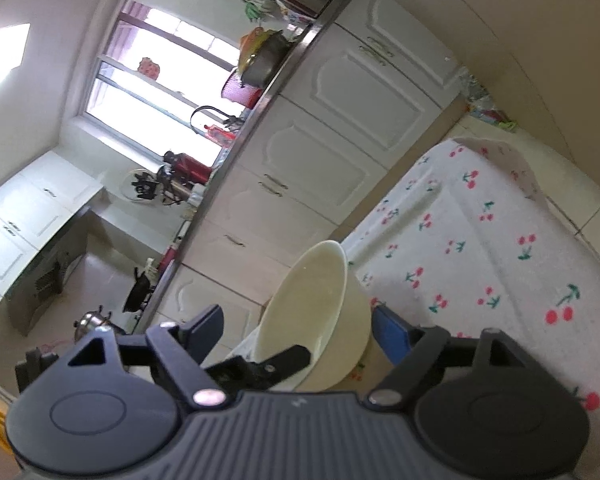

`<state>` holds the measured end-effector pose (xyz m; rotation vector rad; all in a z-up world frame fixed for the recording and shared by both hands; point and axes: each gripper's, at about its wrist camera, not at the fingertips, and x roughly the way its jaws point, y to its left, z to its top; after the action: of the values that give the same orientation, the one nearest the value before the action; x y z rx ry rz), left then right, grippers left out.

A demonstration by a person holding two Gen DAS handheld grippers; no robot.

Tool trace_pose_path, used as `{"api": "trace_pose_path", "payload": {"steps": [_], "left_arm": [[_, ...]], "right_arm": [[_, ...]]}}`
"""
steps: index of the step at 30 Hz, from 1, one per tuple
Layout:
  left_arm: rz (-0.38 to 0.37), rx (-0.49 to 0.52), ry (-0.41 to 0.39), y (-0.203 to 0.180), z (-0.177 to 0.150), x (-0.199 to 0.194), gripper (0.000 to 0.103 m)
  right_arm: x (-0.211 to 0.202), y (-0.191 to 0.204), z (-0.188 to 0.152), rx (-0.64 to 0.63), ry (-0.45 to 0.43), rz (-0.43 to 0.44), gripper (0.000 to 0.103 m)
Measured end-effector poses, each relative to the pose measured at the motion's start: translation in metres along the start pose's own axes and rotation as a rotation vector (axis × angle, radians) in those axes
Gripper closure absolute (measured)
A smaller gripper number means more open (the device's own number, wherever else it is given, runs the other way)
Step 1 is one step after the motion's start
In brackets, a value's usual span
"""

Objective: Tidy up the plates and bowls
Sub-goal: 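Close the left gripper on the rim of the small cream bowl, then lift the small cream bowl with the left gripper toward the nested bowls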

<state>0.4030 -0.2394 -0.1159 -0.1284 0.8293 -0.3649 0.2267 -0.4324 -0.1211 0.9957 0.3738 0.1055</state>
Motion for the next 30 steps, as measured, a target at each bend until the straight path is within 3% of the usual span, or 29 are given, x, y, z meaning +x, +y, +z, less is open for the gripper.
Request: {"api": "trace_pose_path", "payload": {"steps": [2, 3, 17, 30], "left_arm": [[-0.014, 0.031, 0.004, -0.003, -0.003, -0.001, 0.081], [-0.020, 0.045, 0.007, -0.005, -0.004, 0.000, 0.082], [-0.046, 0.091, 0.006, 0.000, -0.016, -0.033, 0.083], [-0.101, 0.086, -0.023, 0.011, -0.042, -0.111, 0.083]], "right_arm": [[0.001, -0.001, -0.001, 0.010, 0.009, 0.025, 0.021], [0.001, -0.001, -0.001, 0.015, 0.014, 0.038, 0.020], [-0.022, 0.013, -0.014, 0.055, 0.034, 0.064, 0.018], [-0.076, 0.053, -0.043, 0.056, 0.011, 0.121, 0.018]]}}
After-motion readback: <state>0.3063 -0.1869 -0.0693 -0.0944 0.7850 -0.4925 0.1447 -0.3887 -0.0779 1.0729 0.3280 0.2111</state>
